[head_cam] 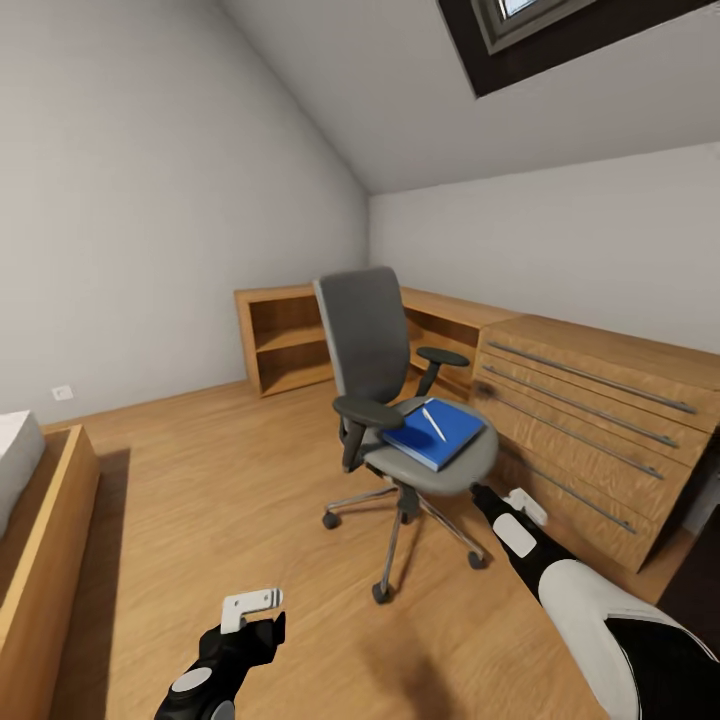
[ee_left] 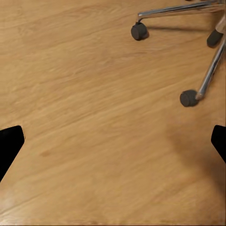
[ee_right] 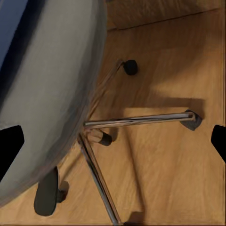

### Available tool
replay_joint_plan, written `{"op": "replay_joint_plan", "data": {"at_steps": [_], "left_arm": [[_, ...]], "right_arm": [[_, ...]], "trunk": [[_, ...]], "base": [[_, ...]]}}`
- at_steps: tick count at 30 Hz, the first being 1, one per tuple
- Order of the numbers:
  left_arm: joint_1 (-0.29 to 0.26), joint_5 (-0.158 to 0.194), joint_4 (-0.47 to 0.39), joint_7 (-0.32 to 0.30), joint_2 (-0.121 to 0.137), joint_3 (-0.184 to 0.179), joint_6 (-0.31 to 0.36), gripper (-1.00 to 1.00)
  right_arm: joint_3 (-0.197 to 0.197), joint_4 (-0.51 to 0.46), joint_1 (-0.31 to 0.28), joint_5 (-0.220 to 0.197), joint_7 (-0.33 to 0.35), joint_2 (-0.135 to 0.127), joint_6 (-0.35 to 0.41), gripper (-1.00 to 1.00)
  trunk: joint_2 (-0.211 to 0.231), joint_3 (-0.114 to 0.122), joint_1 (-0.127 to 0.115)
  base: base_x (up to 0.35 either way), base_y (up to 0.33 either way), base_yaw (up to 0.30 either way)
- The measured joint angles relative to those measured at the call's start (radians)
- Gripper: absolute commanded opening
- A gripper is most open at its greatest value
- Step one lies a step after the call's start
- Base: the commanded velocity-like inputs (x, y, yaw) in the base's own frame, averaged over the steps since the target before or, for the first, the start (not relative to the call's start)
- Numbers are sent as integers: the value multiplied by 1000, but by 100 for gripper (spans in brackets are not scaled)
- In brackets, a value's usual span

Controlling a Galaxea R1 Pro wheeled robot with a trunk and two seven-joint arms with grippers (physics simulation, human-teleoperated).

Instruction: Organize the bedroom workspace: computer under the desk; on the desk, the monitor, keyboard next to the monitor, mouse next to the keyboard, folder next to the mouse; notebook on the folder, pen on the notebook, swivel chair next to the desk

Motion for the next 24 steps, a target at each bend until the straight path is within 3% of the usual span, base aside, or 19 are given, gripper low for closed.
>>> {"op": "replay_joint_plan", "data": {"at_steps": [13, 24], "left_arm": [[0, 0, 0, 2, 0, 0, -1, 100], [0, 1, 1, 3, 0, 0, -1, 100]], "right_arm": [[0, 2, 0, 2, 0, 2, -4, 100], [3, 6, 4, 8, 1, 8, -26, 100]], "trunk": [[0, 0, 0], [0, 0, -1]], "base": [[-325, 0, 0], [-88, 0, 0]]}}
